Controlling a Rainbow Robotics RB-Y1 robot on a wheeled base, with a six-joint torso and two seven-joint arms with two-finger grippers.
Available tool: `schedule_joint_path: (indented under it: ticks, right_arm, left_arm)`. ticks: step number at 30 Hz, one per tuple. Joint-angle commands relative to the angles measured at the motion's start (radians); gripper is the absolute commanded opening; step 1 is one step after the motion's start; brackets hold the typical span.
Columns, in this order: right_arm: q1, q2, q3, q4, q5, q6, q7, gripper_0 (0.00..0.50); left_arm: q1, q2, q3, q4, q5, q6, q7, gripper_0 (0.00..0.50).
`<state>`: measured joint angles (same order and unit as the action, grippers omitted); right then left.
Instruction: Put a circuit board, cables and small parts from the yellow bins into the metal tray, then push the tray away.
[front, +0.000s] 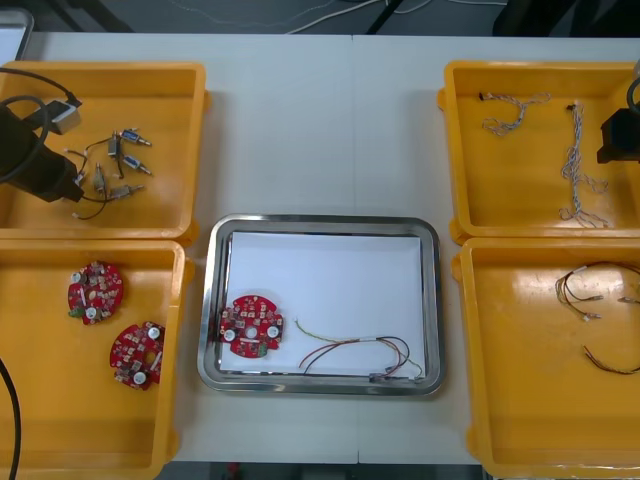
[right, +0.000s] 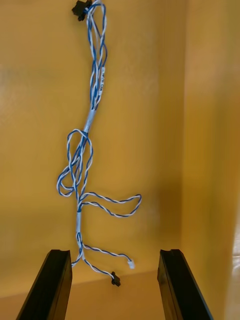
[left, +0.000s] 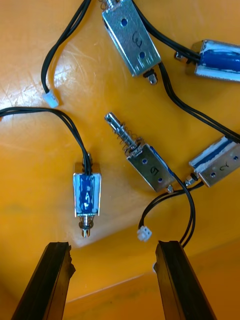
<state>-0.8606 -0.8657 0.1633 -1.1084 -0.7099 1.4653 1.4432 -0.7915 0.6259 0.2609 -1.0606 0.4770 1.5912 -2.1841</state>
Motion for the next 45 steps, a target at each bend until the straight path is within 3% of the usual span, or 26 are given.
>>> schedule_joint_path:
  ticks: [1,13,30,45]
  right_arm:
    - [-0.044,0.028,0.007,0.024,0.01,-0.016,0.032,0.5]
    - [-0.043,0.079,0.009,0.111,0.049,-0.077,0.085,0.5]
    - [0.006,0.106,0.012,0.131,0.038,-0.112,0.109,0.5]
    - [0.054,0.129,0.012,0.131,0.04,-0.138,0.102,0.5]
  left_arm:
    - [-0.057,0.064,0.027,-0.022,0.018,0.032,-0.128,0.5]
    - [-0.055,0.044,0.026,-0.019,-0.037,-0.051,-0.12,0.5]
    - [-0.054,-0.02,0.064,0.004,-0.13,-0.137,-0.125,0.5]
    - [-0.048,-0.063,0.077,0.004,-0.14,-0.158,-0.126,0.5]
